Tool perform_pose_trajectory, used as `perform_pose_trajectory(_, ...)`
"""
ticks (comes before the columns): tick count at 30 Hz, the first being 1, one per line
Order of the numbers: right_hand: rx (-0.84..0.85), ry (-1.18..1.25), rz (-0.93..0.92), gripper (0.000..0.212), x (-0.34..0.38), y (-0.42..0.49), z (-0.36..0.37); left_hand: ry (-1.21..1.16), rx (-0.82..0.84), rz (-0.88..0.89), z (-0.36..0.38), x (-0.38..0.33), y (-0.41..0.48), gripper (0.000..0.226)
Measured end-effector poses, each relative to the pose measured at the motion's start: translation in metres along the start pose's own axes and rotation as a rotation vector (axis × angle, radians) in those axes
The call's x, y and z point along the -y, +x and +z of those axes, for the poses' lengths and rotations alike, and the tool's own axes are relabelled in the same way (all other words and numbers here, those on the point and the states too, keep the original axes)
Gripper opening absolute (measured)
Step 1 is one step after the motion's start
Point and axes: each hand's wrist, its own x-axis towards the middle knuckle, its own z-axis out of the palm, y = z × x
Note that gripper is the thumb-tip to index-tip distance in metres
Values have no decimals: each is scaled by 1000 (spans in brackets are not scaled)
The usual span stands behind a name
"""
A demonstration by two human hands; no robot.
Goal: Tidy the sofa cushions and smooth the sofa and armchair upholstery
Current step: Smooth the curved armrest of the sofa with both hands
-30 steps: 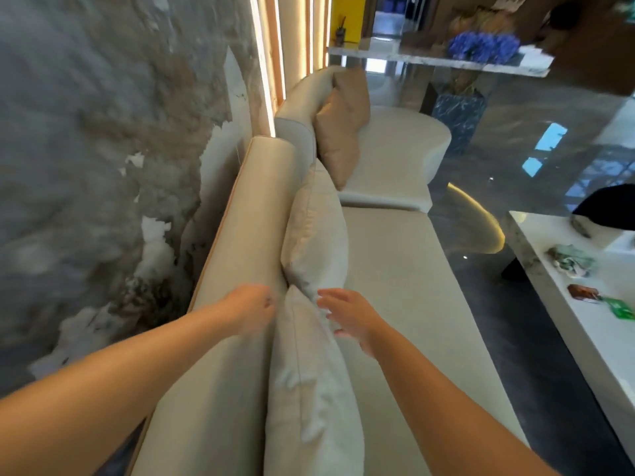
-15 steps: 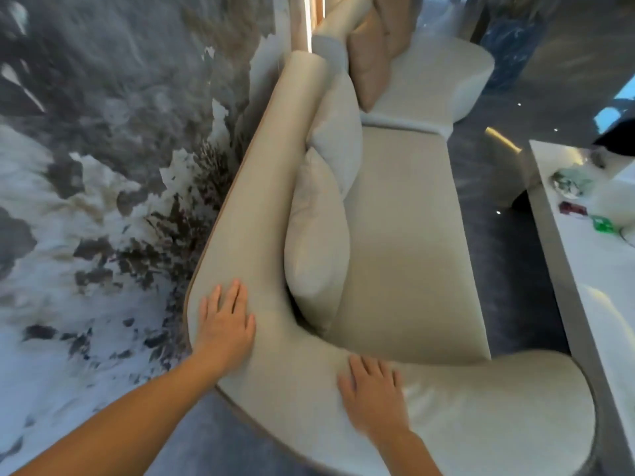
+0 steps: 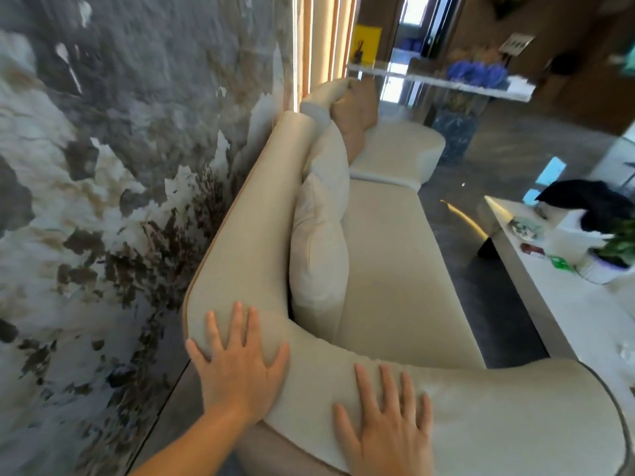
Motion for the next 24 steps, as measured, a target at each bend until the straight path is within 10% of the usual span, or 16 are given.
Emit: perform_pose_trajectory(24, -180, 66, 139, 63, 109, 88, 28, -60, -48, 133, -11, 47, 145, 101)
